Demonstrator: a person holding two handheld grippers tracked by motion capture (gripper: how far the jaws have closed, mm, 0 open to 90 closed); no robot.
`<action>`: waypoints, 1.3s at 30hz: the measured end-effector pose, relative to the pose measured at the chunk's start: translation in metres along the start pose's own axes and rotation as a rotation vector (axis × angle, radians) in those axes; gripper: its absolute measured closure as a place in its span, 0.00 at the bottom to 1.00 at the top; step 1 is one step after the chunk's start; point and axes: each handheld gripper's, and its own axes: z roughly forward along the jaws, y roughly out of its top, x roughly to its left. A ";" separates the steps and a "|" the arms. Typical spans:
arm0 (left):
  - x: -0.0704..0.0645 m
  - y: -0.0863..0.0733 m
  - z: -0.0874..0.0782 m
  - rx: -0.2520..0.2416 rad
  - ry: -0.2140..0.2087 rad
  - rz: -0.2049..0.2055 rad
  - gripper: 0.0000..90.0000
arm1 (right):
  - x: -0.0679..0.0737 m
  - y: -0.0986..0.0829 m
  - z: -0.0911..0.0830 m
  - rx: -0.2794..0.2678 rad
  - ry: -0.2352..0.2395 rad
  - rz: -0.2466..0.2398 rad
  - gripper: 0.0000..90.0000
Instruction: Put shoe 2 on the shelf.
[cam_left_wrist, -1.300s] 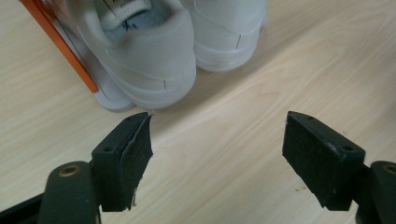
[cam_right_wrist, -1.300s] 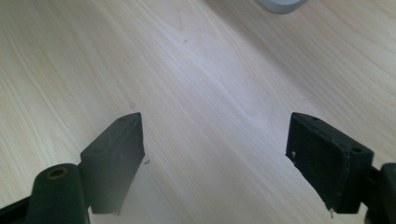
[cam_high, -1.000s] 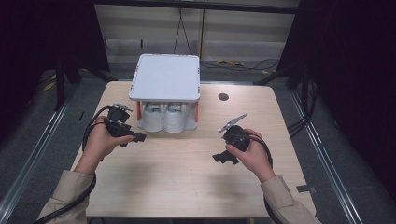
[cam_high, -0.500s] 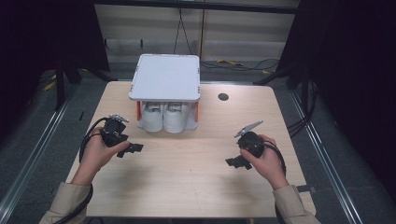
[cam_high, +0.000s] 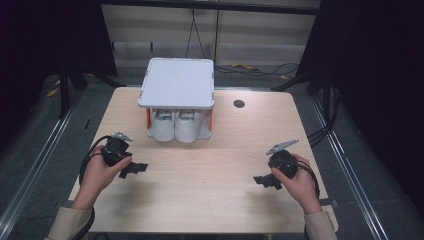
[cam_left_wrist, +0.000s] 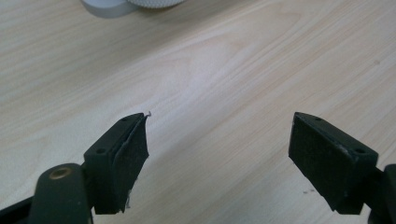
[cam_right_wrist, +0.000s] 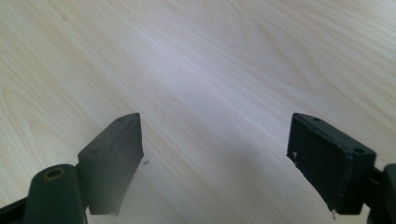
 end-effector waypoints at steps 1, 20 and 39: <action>0.000 -0.002 0.000 0.001 0.001 -0.001 0.22 | -0.001 -0.002 -0.001 -0.001 0.000 -0.002 0.19; 0.012 -0.036 0.003 0.022 -0.009 -0.022 0.22 | -0.018 -0.050 -0.009 -0.042 -0.009 0.103 0.20; 0.017 -0.056 0.008 0.028 -0.027 0.014 0.22 | -0.027 -0.082 -0.007 -0.046 -0.053 0.113 0.20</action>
